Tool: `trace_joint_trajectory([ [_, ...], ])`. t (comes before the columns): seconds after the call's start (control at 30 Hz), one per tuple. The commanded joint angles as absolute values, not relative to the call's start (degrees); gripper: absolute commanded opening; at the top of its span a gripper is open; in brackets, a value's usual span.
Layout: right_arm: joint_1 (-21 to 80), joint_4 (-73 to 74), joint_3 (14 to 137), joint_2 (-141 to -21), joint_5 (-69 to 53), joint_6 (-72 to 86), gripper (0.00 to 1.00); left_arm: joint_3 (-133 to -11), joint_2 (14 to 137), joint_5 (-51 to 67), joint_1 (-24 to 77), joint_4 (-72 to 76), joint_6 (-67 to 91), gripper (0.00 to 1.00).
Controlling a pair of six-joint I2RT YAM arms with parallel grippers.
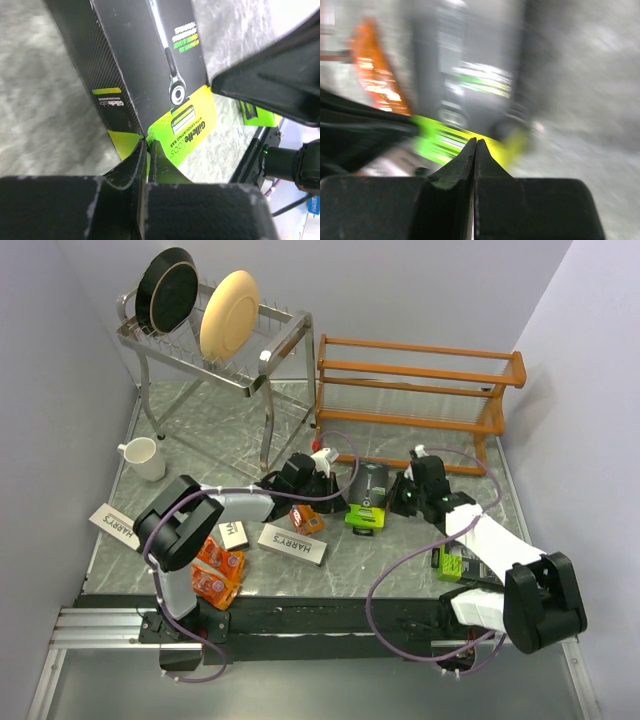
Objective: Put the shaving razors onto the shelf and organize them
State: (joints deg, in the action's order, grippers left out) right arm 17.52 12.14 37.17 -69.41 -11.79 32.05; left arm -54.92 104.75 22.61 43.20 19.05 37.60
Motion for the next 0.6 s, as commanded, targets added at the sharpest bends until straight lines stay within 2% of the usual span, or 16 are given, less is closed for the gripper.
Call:
trace_joint_trajectory([
  [0.0,19.4,2.0,43.9,-71.7,-16.6,32.3,0.00,-58.4,102.1,26.5,45.4,21.8,35.2,0.01],
  [0.2,19.3,0.3,47.3,-76.1,-15.2,31.7,0.00,-63.4,104.9,24.4,41.7,19.5,33.7,0.01],
  [0.27,18.9,3.7,49.4,-75.7,-13.4,31.6,0.02,-64.7,105.6,25.0,40.4,17.5,33.1,0.01],
  [0.33,18.4,8.8,49.7,-74.5,-12.0,32.8,0.18,-63.6,105.1,25.3,39.7,17.9,32.4,0.01],
  [0.37,17.8,11.4,49.6,-72.9,-10.6,34.0,0.40,-62.9,104.6,25.7,39.5,17.9,32.3,0.01],
  [0.4,17.7,15.6,49.4,-72.2,-8.1,36.3,0.49,-61.6,104.5,27.1,39.3,18.2,32.3,0.01],
  [0.43,17.4,17.5,49.0,-71.5,-7.8,36.5,0.55,-61.0,104.2,28.6,39.2,18.6,32.4,0.02],
  [0.47,17.2,18.9,48.7,-70.1,-7.6,36.5,0.61,-60.3,103.8,30.0,39.2,20.4,32.5,0.16],
  [0.57,17.1,24.2,48.7,-67.4,-6.2,35.2,0.63,-58.0,102.7,32.9,39.6,21.4,33.0,0.38],
])
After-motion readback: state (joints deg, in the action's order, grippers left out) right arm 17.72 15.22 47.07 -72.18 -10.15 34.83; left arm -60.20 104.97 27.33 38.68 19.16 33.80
